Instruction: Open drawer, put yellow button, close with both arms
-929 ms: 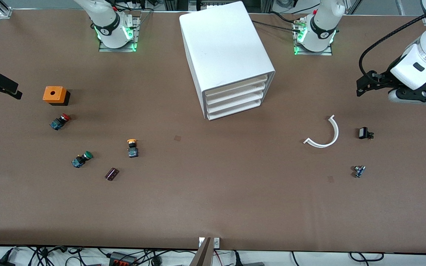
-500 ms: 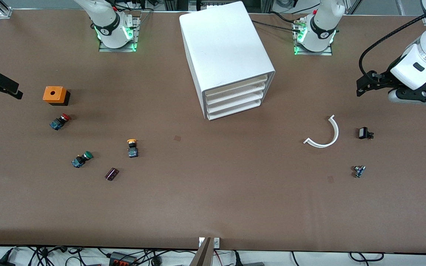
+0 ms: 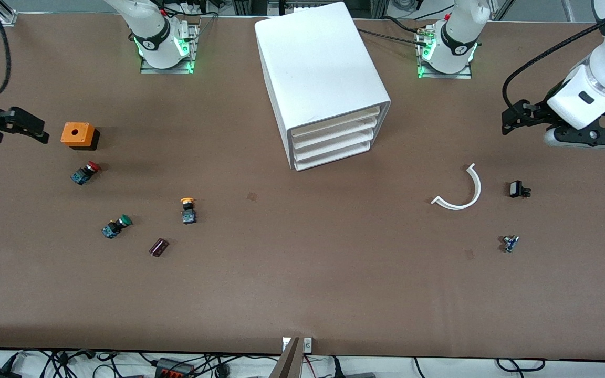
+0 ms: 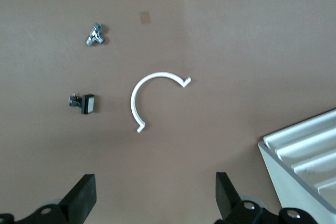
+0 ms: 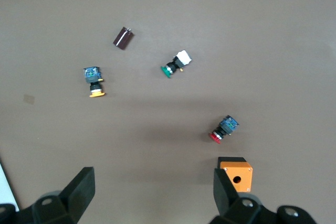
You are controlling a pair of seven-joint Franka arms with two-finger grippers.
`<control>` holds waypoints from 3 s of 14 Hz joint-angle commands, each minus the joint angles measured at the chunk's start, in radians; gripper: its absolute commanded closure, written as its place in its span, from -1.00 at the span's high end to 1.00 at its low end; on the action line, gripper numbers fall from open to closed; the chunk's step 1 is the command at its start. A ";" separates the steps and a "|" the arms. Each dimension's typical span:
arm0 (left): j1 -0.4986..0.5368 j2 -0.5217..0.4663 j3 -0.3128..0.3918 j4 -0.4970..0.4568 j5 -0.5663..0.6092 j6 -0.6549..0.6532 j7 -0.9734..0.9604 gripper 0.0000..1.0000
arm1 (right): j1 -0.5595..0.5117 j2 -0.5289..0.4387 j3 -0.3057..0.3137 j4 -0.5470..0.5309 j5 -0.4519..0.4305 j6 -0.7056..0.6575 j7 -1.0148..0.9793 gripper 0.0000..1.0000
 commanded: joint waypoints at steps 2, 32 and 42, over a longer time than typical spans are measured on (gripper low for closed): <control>-0.010 0.052 -0.003 0.054 -0.138 -0.128 0.032 1.00 | 0.044 0.053 0.001 -0.007 -0.004 0.027 0.001 1.00; -0.078 0.589 -0.096 -0.184 -1.153 -0.193 0.954 0.40 | 0.271 0.646 0.001 0.003 0.083 0.446 0.081 1.00; -0.081 0.597 -0.093 -0.155 -1.138 -0.194 0.992 -0.99 | 0.271 0.683 0.001 -0.001 0.085 0.460 0.081 0.29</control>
